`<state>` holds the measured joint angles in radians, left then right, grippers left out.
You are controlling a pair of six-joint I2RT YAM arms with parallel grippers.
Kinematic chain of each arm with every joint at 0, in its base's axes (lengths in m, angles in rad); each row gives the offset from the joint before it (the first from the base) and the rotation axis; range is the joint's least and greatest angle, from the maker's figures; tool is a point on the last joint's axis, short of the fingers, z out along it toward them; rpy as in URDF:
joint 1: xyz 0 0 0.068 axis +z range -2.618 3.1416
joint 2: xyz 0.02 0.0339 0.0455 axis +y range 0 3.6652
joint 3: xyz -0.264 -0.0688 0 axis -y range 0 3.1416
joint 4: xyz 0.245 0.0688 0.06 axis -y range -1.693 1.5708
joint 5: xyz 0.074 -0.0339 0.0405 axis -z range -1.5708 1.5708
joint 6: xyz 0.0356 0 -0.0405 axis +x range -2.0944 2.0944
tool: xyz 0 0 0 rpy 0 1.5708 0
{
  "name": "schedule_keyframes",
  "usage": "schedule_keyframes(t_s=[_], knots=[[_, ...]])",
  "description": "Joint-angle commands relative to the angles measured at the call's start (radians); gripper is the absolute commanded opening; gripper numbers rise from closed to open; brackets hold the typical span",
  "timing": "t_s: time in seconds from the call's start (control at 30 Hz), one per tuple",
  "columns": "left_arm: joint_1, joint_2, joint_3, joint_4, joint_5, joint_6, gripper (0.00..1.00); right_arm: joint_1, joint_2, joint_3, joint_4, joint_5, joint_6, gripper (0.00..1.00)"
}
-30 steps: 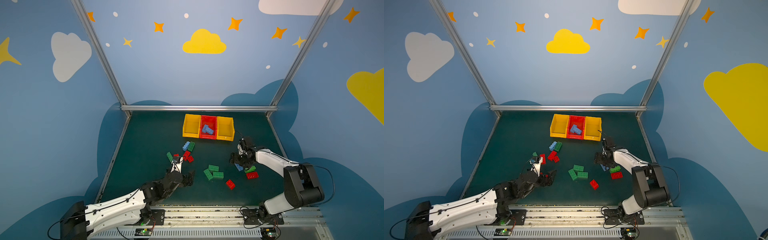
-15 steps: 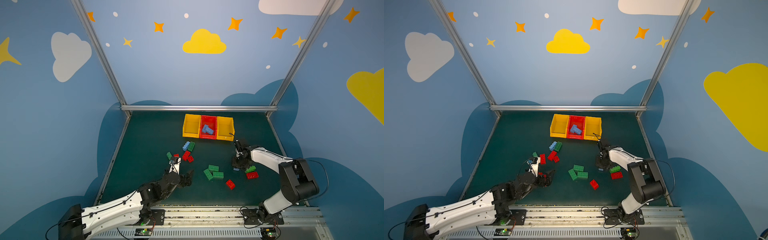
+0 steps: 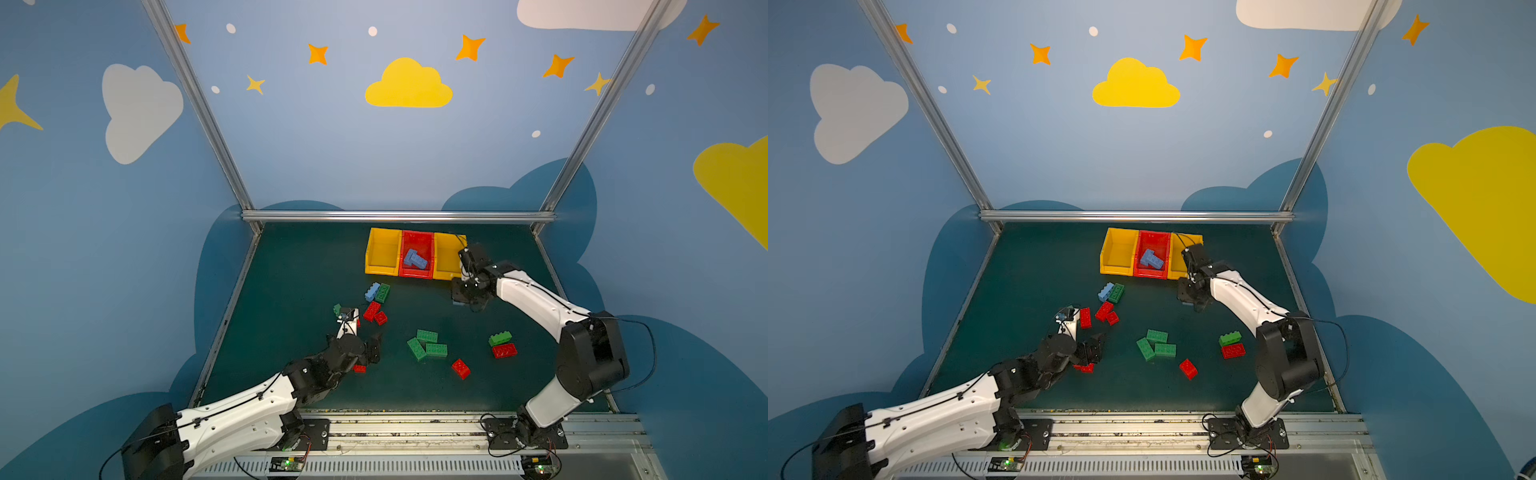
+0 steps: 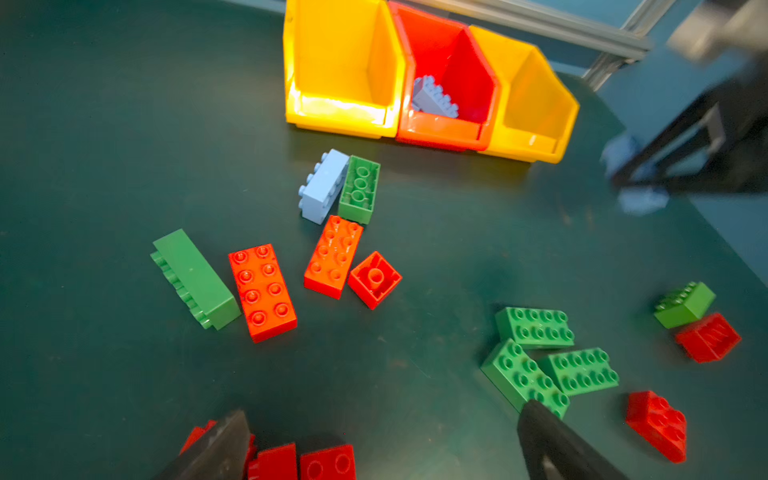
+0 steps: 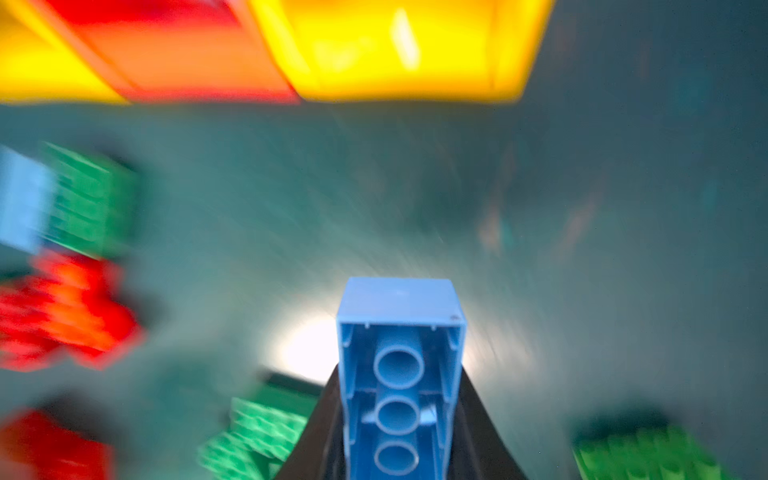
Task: Sort the legos into containers by color
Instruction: 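Carry the light-blue brick with the right gripper into the red bin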
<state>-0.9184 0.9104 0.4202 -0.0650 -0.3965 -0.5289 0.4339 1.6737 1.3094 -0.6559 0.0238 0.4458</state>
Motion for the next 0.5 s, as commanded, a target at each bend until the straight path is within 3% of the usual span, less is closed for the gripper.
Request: schedule_keyframes(t_s=[0.0, 0.2, 0.47], knots=[[0.058, 0.055, 0.063, -0.005, 0.070, 0.012, 1.00, 0.004, 0.116, 0.149, 0.016, -0.056, -0.027, 0.16], [0.225, 0.213, 0.183, -0.024, 0.198, 0.033, 1.00, 0.005, 0.391, 0.523, -0.057, -0.105, -0.064, 0.17], [0.347, 0.370, 0.294, 0.007, 0.275, 0.069, 1.00, 0.007, 0.700, 0.979, -0.199, -0.131, -0.122, 0.22]])
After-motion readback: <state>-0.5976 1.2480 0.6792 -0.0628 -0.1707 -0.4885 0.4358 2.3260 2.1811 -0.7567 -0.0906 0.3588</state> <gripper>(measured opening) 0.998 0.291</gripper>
